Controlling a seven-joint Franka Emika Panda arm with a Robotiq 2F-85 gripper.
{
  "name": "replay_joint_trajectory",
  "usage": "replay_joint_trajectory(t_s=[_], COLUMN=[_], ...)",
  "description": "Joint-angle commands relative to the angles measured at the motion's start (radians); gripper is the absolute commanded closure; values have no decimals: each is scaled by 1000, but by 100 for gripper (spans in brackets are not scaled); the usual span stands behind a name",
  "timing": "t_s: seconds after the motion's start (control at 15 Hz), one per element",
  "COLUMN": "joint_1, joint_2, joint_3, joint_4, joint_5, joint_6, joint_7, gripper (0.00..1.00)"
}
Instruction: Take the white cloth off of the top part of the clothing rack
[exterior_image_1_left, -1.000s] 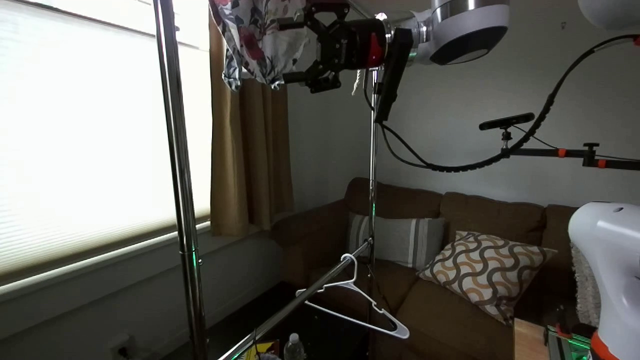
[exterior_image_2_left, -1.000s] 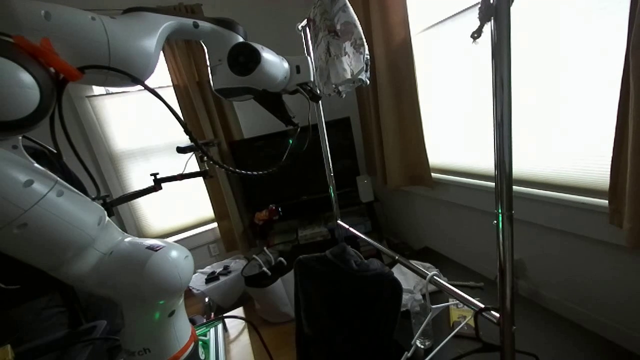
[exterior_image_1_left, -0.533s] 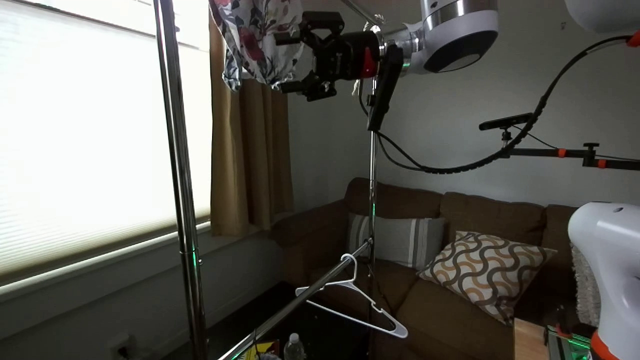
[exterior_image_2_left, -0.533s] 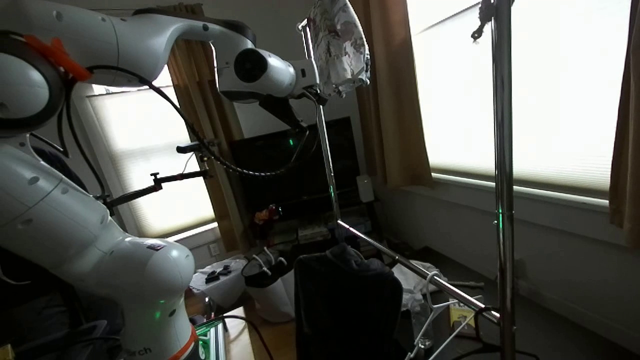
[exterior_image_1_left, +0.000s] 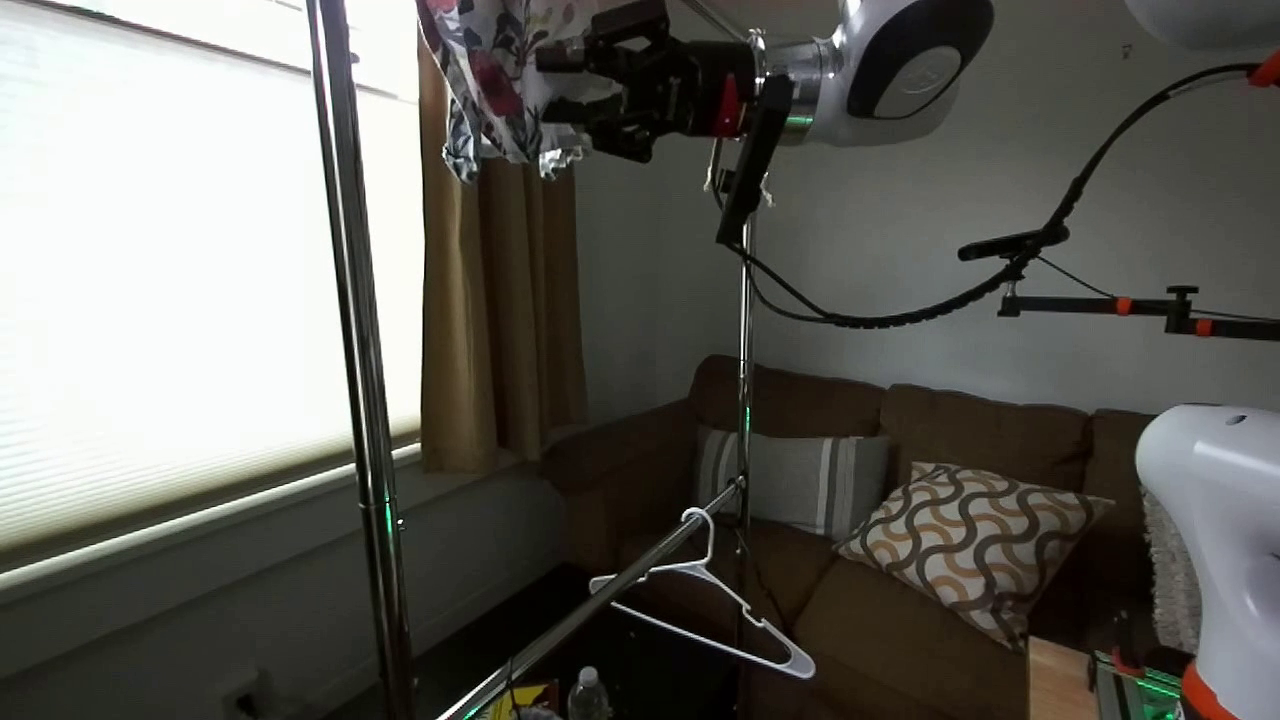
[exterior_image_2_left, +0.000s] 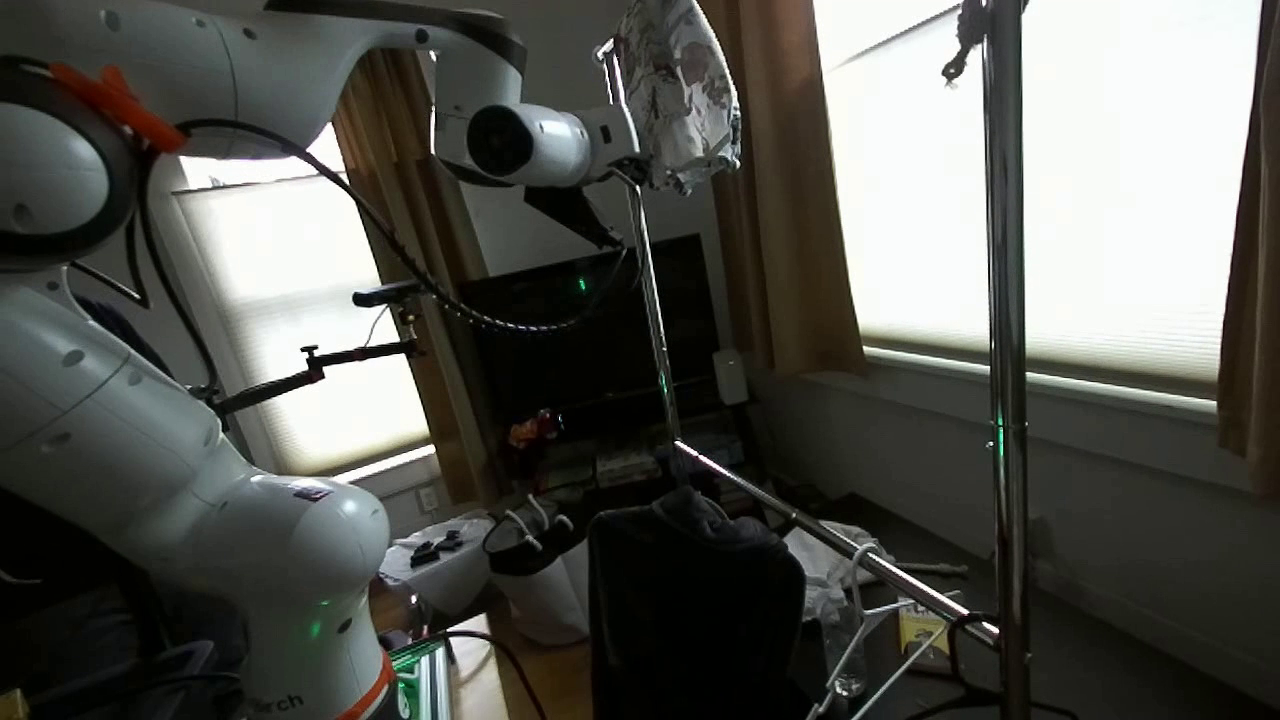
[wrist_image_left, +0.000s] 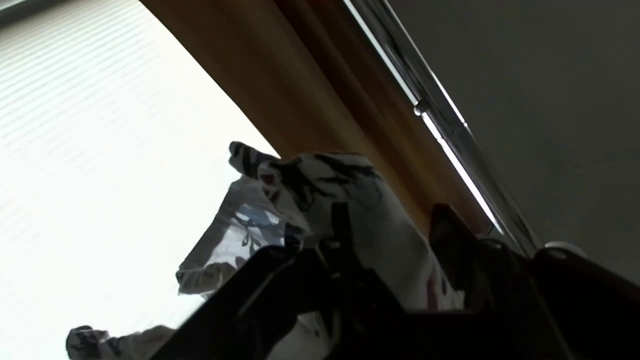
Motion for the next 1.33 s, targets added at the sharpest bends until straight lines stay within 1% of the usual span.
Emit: replay_joint_trajectory(t_s=[0.0, 0.07, 0.13, 0.2, 0.27, 0.33, 0.4, 0.47, 0.6, 0.67, 0.73, 0.8, 0.93, 1.0, 1.13, 1.2, 1.27], joint_1=[-10, -11, -13, -15, -17, -18, -19, -21, -23, -10, -1, -3, -2, -4, -14, -17, -15], joint_2=[27, 31, 36, 39, 42, 45, 46, 47, 47, 52, 61, 67, 80, 87, 91, 87, 74], joint_3=[-2, -2, -1, 0, 1, 1, 2, 3, 4, 3, 4, -1, -8, -11, -17, -24, -39], joint_4=[7, 6, 8, 10, 11, 12, 13, 14, 15, 0, -18, -25, -39, -45, -49, -49, -57], joint_5=[68, 76, 87, 97, 106, 116, 127, 137, 153, 103, 42, 45, 37, 31, 41, 48, 39], joint_6=[-6, -5, -4, -2, -2, -2, -2, -2, -1, 18, 46, 42, 41, 39, 35, 26, 0], joint_7=[-75, -83, -96, -109, -120, -131, -143, -154, -171, -119, -72, -72, -50, -40, -47, -49, -33], gripper=[47, 56, 59, 73, 80, 90, 97, 100, 100, 100, 74, 73, 60, 51, 37, 28, 22])
